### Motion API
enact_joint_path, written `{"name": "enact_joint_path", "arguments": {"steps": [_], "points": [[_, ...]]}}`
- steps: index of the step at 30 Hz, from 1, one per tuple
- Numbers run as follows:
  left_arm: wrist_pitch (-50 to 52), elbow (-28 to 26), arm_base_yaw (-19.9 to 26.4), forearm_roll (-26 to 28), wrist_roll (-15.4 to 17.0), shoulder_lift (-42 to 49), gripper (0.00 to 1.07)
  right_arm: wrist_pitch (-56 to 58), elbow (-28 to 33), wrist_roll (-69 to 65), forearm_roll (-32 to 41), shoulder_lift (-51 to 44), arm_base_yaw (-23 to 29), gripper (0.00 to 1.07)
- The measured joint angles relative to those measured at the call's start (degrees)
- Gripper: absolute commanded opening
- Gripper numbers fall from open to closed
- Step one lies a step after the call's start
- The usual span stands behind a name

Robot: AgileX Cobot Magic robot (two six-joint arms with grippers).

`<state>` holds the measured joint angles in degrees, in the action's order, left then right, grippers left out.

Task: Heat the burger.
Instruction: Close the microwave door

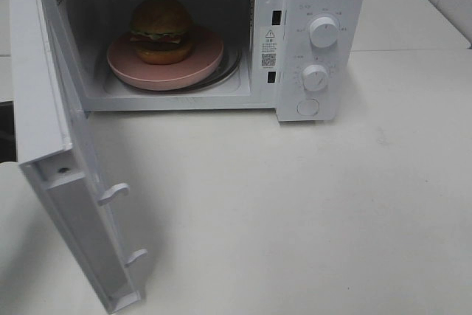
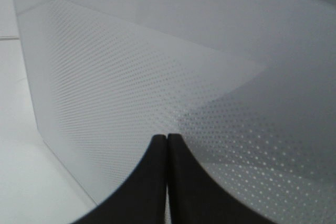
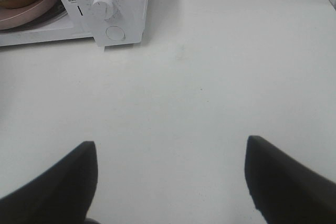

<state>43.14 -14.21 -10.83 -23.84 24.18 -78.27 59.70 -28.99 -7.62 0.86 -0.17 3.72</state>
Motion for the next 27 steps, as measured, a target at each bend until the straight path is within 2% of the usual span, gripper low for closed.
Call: {"name": "enact_joint_path", "arguments": {"steps": [2,3,11,13,17,19,20,21,24,26,27], "points": [[0.0,-0.4,-0.9,1.1,-0.7,-0.5,0.00,0.0,0.0,0.0,0.0,0.0,0.0,0.75],[0.0,-1.5,-3.2,2.3,-1.4,-1.7,0.00,0.0,0.0,0.0,0.0,0.0,0.0,0.75],[-0.2,-6.4,-10.4,6.8,-2.5,-6.0,0.00,0.0,0.0,0.0,0.0,0.0,0.0,0.75],[-0.7,-9.1,-13.8,9.7,-4.5,-7.7,0.00,0.0,0.0,0.0,0.0,0.0,0.0,0.75],[-0.9,-11.7,-16.8,13.5,-7.0,-9.9,0.00,0.0,0.0,0.0,0.0,0.0,0.0,0.75],[-1.1,-14.4,-19.6,17.8,-9.5,-12.1,0.00,0.0,0.0,0.0,0.0,0.0,0.0,0.75],[-1.1,-14.4,-19.6,17.8,-9.5,-12.1,0.00,0.0,0.0,0.0,0.0,0.0,0.0,0.75],[-2.2,-16.5,-21.0,20.4,-10.8,-13.6,0.00,0.0,0.0,0.0,0.0,0.0,0.0,0.75],[-4.6,-19.8,-23.0,23.4,-12.1,-15.9,0.00,0.0,0.0,0.0,0.0,0.0,0.0,0.75],[-5.4,-20.9,-23.7,23.8,-12.5,-16.6,0.00,0.0,0.0,0.0,0.0,0.0,0.0,0.75],[-6.8,-23.7,-24.9,25.6,-13.4,-17.9,0.00,0.0,0.0,0.0,0.0,0.0,0.0,0.75]]}}
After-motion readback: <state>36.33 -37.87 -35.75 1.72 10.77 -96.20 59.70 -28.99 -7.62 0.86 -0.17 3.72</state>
